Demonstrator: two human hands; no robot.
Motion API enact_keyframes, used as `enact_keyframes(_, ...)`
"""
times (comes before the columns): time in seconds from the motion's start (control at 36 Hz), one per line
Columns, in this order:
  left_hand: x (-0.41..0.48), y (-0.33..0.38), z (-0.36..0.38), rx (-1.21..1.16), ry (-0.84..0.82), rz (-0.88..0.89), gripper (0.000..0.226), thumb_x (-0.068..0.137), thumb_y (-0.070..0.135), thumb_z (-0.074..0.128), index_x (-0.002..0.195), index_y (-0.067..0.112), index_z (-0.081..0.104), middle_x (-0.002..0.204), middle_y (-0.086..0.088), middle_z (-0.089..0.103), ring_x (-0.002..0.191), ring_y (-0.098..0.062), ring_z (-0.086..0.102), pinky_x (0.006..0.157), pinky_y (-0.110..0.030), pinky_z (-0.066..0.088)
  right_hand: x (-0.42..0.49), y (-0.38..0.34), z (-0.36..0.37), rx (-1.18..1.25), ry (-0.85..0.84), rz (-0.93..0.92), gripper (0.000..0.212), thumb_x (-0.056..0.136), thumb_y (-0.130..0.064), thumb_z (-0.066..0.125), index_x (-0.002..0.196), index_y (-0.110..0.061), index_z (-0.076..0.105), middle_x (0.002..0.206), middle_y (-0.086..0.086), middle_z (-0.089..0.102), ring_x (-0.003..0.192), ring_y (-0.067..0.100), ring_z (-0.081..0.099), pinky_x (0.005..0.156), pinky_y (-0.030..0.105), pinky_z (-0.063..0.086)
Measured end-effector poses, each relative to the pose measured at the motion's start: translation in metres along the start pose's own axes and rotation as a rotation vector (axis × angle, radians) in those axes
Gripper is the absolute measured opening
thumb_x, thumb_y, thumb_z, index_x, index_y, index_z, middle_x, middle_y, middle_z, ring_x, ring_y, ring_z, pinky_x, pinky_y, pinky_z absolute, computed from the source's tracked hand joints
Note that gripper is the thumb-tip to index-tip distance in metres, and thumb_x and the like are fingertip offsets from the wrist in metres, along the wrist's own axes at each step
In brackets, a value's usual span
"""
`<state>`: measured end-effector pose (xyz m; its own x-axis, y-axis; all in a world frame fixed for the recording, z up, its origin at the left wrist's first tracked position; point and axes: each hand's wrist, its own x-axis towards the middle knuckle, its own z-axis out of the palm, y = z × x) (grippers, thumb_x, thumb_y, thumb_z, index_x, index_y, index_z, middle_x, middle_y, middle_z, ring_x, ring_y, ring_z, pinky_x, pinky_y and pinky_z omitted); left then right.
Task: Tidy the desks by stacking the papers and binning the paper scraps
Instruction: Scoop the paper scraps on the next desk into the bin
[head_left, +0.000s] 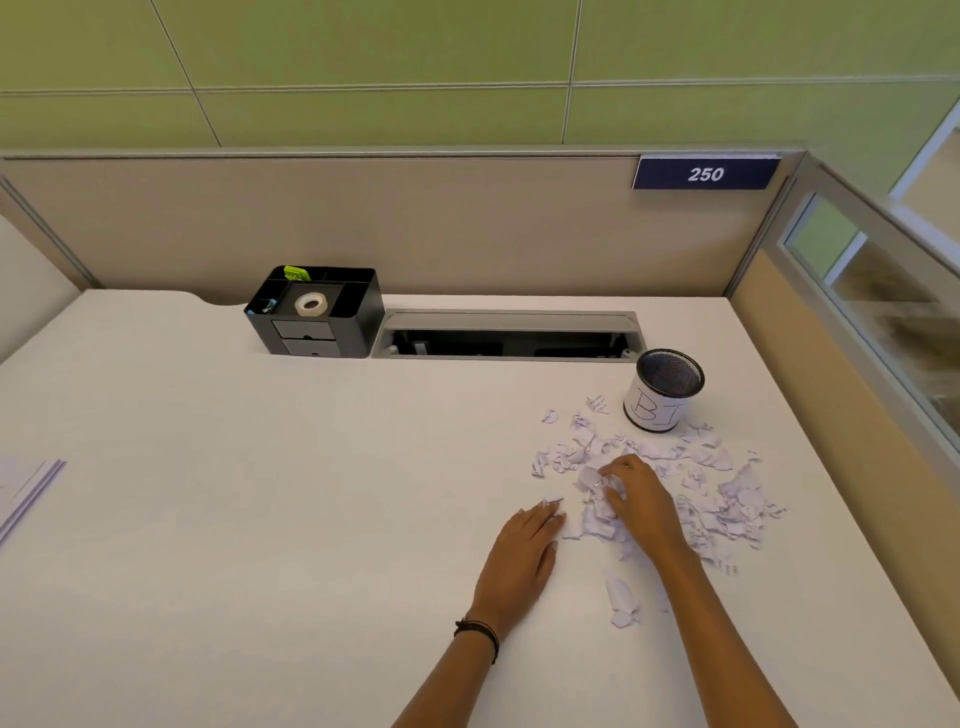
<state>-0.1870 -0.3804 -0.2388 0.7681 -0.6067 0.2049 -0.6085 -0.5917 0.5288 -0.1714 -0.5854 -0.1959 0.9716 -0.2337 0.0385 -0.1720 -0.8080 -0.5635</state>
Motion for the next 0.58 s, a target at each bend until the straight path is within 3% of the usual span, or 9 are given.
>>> enact_keyframes(0.25,0.001,-0.002,0.002,0.013,0.009,0.014,0.039,0.097,0.023,0.036,0.132,0.016,0.052,0.144,0.003,0.043,0.132,-0.01,0.034,0.113,-0.019,0.01,0.002,-0.01,-0.007,0.13,0.081,0.0,0.01,0.087,0.0,0.057,0.087,-0.003,0.067,0.094,0.011,0.063,0.083,0.023,0.06,0.072,0.027,0.045)
enact_keyframes(0.39,0.001,-0.003,0.003,0.01,0.015,0.006,0.039,0.097,0.025,0.035,0.133,0.018,0.05,0.146,0.005,0.041,0.135,-0.008,0.033,0.114,-0.019,0.009,0.004,-0.014,-0.019,0.169,0.109,0.037,0.012,0.084,0.007,0.056,0.086,0.002,0.067,0.089,0.014,0.066,0.075,0.025,0.061,0.069,0.027,0.047)
enact_keyframes(0.58,0.001,-0.002,0.002,0.007,0.005,0.001,0.041,0.098,0.026,0.032,0.134,0.019,0.049,0.147,0.006,0.039,0.136,-0.008,0.031,0.114,-0.018,0.008,0.007,-0.022,-0.04,0.363,0.256,0.098,0.014,0.082,0.007,0.06,0.087,-0.003,0.069,0.084,0.004,0.065,0.073,0.015,0.06,0.065,0.004,0.045)
